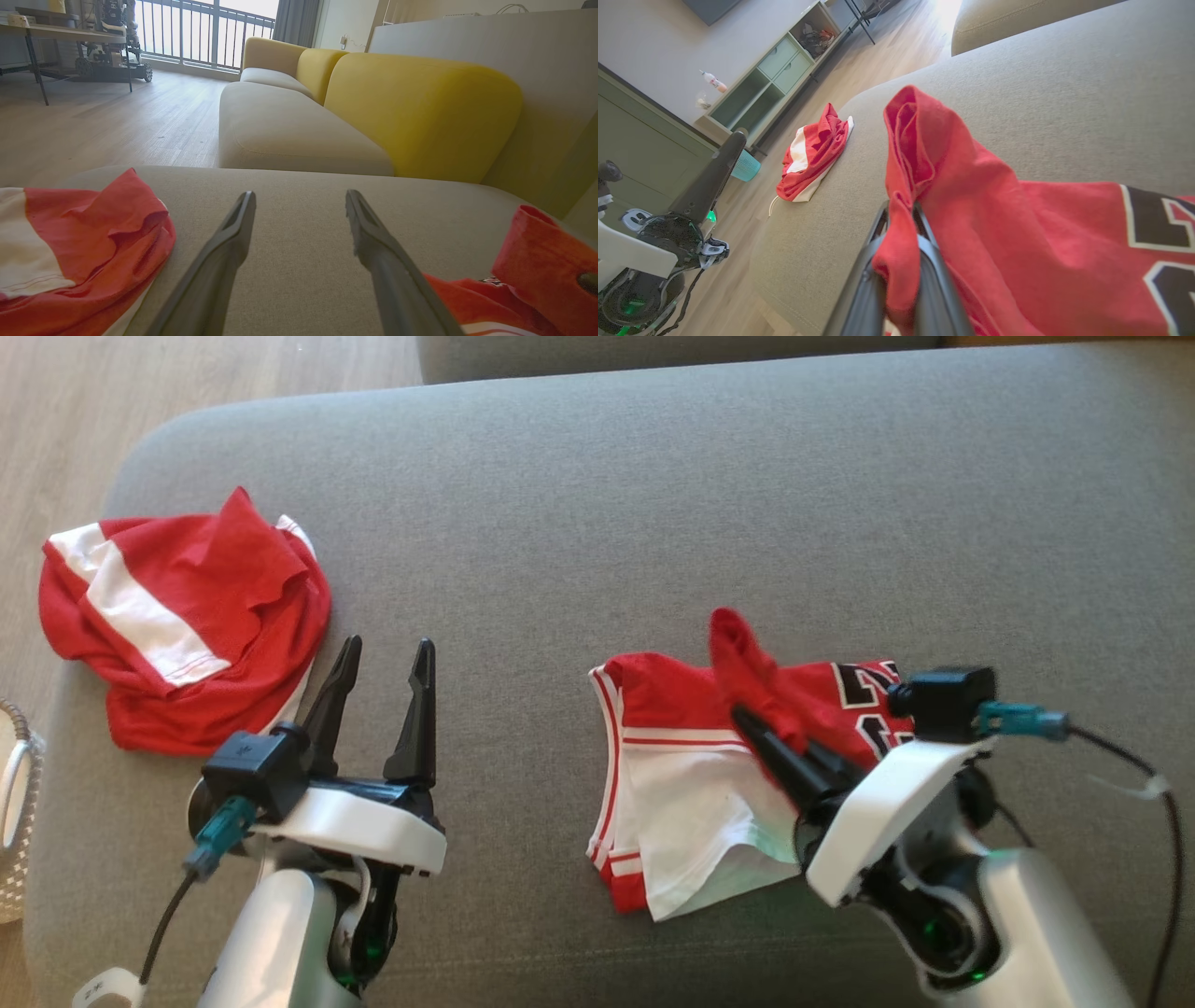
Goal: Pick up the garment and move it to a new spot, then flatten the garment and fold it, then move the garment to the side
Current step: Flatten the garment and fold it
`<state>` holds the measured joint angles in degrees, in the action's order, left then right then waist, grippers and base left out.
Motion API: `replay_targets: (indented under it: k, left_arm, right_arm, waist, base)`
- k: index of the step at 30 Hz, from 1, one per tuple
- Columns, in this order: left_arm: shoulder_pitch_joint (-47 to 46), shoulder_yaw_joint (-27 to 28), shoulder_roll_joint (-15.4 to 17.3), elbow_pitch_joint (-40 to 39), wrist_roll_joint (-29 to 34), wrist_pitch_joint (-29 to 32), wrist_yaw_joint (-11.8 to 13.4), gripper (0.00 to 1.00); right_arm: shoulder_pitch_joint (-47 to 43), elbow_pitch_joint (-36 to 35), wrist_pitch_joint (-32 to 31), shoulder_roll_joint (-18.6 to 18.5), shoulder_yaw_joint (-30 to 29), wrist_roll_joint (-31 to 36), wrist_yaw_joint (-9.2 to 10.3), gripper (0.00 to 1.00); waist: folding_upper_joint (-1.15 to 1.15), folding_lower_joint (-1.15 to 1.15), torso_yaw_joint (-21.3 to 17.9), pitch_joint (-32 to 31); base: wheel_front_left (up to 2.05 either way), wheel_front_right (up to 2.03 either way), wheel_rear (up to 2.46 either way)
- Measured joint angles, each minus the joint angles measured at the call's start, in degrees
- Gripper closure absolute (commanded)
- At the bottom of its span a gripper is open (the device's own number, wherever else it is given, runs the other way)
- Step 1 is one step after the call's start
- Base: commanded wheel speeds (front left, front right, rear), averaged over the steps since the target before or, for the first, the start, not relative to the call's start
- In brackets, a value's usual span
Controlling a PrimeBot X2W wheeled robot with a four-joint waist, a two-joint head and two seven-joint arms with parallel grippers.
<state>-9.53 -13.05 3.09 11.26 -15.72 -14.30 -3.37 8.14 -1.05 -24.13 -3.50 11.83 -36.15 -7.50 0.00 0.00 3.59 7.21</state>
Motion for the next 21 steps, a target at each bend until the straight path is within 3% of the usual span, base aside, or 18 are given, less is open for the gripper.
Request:
replay_targets:
  k: [21]
  left_arm:
    - [0.02, -1.18, -0.33, 0.48, -0.81, 0.0, 0.01, 0.0]
  right_arm:
    - [4.39, 17.61, 15.19, 0.0, 10.01, -8.01, 0.0, 1.0]
  waist:
    - [0.0, 0.0, 3.12, 0.44]
  base:
    - [0.0, 0.0, 0.0]
